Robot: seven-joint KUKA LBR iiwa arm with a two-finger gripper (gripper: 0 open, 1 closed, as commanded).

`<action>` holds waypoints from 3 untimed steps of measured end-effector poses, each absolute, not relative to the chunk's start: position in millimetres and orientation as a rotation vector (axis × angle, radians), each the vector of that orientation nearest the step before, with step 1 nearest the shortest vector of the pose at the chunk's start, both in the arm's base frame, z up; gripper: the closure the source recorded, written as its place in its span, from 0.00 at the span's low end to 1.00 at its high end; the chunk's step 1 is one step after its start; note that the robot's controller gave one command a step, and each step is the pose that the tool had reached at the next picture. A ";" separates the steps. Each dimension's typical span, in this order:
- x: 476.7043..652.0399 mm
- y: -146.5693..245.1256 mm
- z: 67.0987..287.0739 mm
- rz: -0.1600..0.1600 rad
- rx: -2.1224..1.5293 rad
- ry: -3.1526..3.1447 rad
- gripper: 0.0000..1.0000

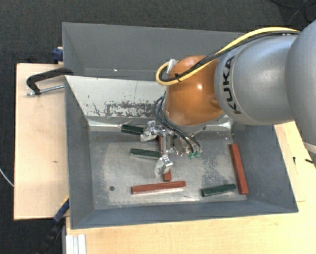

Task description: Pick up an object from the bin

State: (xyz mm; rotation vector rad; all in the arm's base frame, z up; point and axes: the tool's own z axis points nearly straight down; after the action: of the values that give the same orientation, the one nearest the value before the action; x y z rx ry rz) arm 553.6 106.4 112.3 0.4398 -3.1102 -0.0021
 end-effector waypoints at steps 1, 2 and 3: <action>553.6 106.4 112.3 -0.002 0.440 -3.110 0.00; 565.5 139.8 77.4 -0.003 0.330 -3.121 1.00; 565.5 139.8 77.4 -0.003 0.330 -3.122 1.00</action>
Offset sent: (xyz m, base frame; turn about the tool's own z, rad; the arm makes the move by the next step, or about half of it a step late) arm 0.0097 0.0314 -0.0423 0.0707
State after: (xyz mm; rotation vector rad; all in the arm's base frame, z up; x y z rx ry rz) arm 565.5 139.8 77.4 0.3303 -3.1216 -0.0028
